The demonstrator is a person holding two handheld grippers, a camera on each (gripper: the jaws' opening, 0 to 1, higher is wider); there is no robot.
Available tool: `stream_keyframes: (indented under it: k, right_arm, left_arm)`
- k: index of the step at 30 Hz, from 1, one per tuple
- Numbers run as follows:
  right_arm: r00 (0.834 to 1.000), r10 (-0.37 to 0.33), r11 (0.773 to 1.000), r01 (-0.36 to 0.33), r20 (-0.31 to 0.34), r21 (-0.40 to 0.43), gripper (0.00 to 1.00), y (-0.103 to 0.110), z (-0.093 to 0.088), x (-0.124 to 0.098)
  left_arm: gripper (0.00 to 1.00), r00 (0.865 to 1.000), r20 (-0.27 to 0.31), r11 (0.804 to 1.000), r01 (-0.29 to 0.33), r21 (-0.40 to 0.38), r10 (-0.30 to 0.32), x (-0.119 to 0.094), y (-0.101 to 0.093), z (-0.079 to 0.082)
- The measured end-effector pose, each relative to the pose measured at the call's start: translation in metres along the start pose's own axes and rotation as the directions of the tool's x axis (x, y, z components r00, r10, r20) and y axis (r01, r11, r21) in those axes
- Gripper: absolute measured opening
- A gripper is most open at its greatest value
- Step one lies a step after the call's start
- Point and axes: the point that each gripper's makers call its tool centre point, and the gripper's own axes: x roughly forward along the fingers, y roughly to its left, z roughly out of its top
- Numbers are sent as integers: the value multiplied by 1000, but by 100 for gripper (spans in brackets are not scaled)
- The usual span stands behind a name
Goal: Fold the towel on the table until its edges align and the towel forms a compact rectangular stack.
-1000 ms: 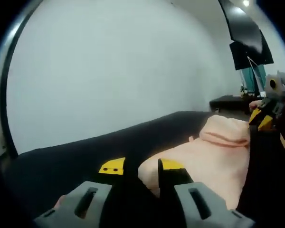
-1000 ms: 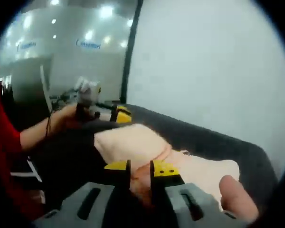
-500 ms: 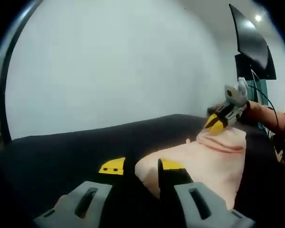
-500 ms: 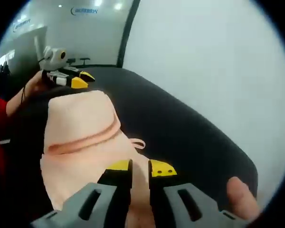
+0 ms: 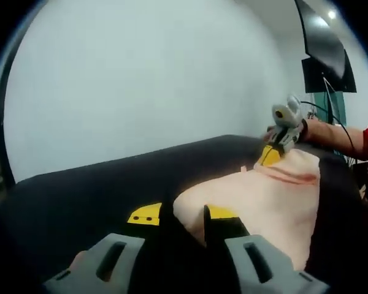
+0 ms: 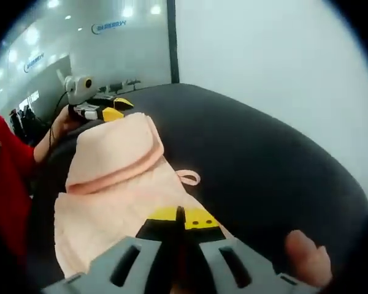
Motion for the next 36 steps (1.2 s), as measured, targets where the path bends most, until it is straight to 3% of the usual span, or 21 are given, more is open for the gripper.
stream_keyframes:
  k: [3,4,5,7,9,12,18,21,25,27,31,32,34,36]
  right_arm:
    - [999,19,999,-19,33,-26,0,7,10,-3]
    - [999,30,997,-29,20,-72,0,11,10,-5]
    - [1000,-1,996,1,3,-92,0,6,9,-6]
    - [998,10,994,-16,-56,-108,2,5,1,-7]
    - [997,43,994,-50,-68,-101,10,4,-3,-5]
    - [995,57,993,-66,-85,-98,12,-1,-5,-4]
    - [988,94,989,-107,-120,-103,6,3,-9,3]
    - [988,106,976,-125,-112,-179,2,8,-5,-1]
    - [992,73,964,-95,-100,-248,1,3,-1,-6]
    - [999,38,971,-43,-25,-236,1,-1,16,-10]
    - [997,-6,978,22,77,-208,1,-6,41,-13]
    - [998,3,977,11,66,-213,1,-3,39,-10]
    - [1000,13,968,-17,-16,-252,2,2,24,1]
    - [997,-44,973,29,-59,-230,4,-8,10,11]
  left_arm:
    - [27,1000,-7,1000,-3,-1,3,1,1,-1]
    - [27,1000,-7,1000,-3,-1,3,1,0,-1]
    - [27,1000,-7,1000,-4,-2,4,0,0,-1]
    - [27,1000,-10,1000,-5,-3,5,1,0,-1]
    - [27,1000,-15,1000,-5,-2,5,1,0,-2]
    - [27,1000,-18,1000,-8,0,8,2,1,-2]
    - [27,1000,-28,1000,-11,-1,11,2,2,-4]
    - [27,999,-30,1000,-12,-2,12,2,2,-5]
    - [27,999,-31,1000,-13,-6,12,2,3,-5]
    - [27,999,-31,1000,-10,-5,10,2,3,-5]
    - [27,999,-34,1000,-10,-2,10,2,3,-6]
    - [27,999,-35,1000,-10,-3,10,2,3,-7]
    - [27,999,-36,1000,-11,-4,11,2,4,-7]
    - [27,999,-36,1000,-13,-6,13,2,6,-8]
